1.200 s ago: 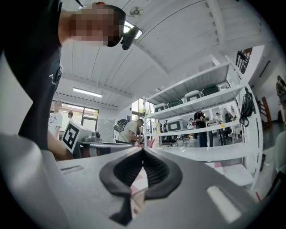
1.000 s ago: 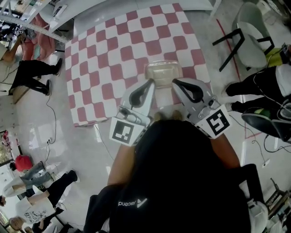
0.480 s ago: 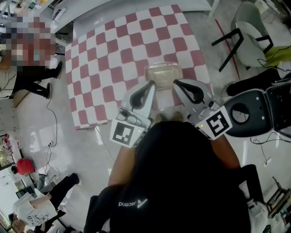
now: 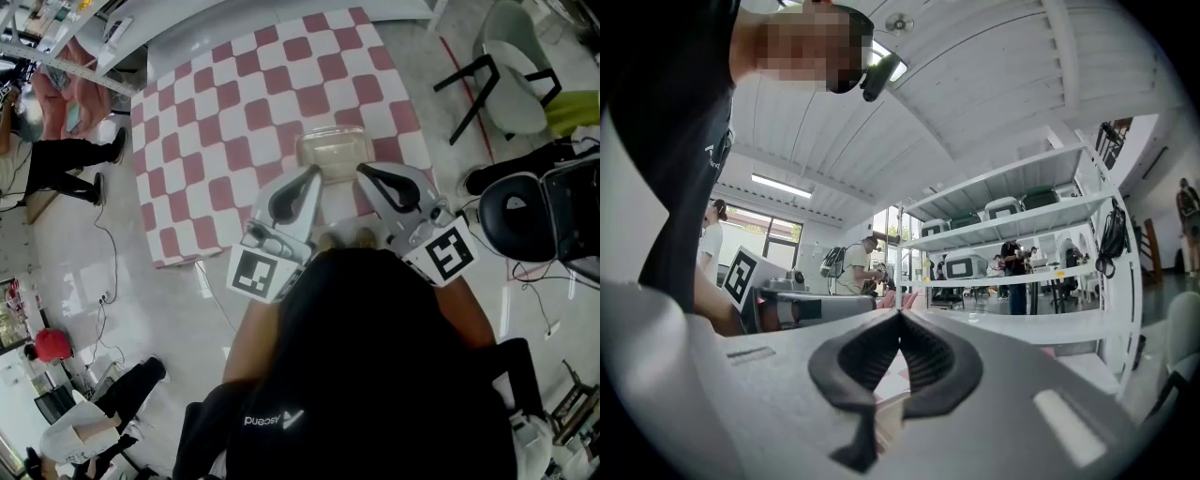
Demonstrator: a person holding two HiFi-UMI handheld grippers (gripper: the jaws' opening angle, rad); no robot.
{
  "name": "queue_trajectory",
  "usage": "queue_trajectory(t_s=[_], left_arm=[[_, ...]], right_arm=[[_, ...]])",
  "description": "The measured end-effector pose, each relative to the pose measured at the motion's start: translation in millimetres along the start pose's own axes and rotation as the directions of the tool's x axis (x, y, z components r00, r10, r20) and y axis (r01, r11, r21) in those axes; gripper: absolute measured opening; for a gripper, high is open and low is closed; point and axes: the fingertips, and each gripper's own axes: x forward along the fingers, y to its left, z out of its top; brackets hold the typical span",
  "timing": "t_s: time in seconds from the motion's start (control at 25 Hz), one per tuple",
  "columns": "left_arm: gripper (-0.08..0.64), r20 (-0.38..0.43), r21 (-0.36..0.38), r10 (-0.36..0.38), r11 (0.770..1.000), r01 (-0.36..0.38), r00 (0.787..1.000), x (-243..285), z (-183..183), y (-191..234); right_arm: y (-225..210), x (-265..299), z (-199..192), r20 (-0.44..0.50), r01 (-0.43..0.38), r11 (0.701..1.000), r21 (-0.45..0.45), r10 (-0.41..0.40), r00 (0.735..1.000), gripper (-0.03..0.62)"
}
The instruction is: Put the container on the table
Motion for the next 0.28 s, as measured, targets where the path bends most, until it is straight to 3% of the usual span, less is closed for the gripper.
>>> queue_trajectory(t_s=[0.28], left_arm=[[0.011,0.001,-0.001,0.002,1.000,-0.002,1.000,-2.0,1.4,-2.1]], right_arm=[[0.7,-1.9,1.5,0.000,-0.001,1.000,0.001,0.001,1.000,0.003]])
